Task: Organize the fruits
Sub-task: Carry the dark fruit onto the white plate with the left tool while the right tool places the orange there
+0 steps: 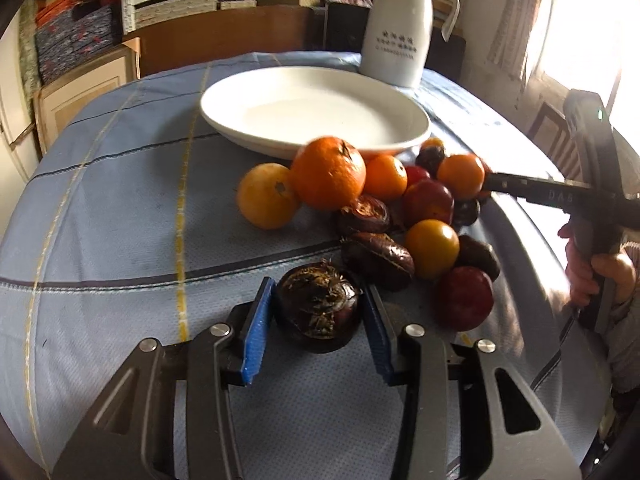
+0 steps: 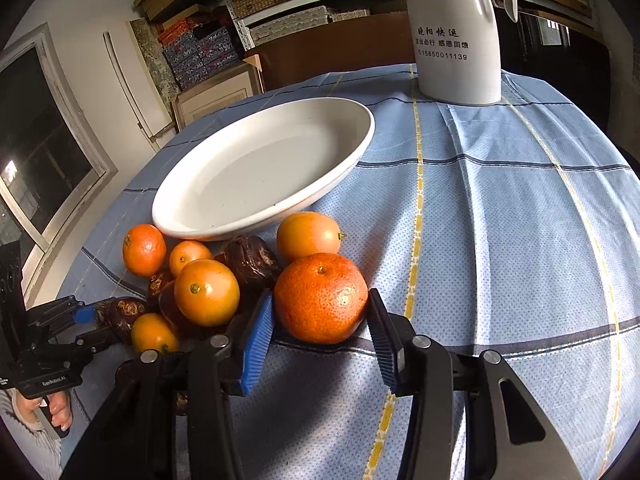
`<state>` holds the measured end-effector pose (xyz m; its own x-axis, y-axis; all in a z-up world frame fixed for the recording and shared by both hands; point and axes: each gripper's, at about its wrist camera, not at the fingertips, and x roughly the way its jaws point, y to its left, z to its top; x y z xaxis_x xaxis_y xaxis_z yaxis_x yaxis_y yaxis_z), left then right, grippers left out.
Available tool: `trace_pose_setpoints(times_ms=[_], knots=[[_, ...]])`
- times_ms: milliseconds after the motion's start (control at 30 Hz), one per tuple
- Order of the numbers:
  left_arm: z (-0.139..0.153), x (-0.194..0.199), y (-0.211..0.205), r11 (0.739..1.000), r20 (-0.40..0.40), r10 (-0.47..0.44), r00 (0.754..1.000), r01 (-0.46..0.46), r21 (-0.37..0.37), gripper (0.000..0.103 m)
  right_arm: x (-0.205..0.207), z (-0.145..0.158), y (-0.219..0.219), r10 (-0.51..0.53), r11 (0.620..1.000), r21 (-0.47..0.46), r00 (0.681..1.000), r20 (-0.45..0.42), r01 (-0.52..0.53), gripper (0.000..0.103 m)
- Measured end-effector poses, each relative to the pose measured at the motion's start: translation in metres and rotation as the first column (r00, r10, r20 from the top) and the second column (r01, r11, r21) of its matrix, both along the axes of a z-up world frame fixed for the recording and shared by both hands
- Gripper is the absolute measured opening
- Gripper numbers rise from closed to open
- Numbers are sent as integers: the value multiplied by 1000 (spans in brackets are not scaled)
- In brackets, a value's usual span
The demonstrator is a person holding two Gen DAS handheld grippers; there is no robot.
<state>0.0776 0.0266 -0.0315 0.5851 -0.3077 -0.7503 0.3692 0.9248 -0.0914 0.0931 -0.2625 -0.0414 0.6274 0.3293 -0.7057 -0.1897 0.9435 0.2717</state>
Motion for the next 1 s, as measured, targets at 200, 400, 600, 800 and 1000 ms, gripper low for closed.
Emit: trace_pose_setpoints(times_ms=[200, 400, 600, 800, 1000], knots=[[23, -3, 6, 998, 53, 61, 997, -60, -24, 42, -19, 19, -6, -39, 999, -8, 994, 104, 40, 47], [66, 36, -12, 998, 120, 66, 991, -64, -21, 42, -14, 46, -1, -41, 999, -14, 988, 150, 43, 47], [68, 101, -29, 995, 95, 98, 991, -95, -31, 42, 36, 61, 22, -37, 999, -5, 989, 140, 38, 47], [40, 146, -36, 994, 29, 110, 994, -110, 0, 42, 80, 48, 51, -3, 999, -38, 996, 93, 7, 47], [27, 163, -38, 995, 11, 96, 995, -96, 23, 42, 103, 28, 63, 20, 998, -61, 999, 35, -18, 47]])
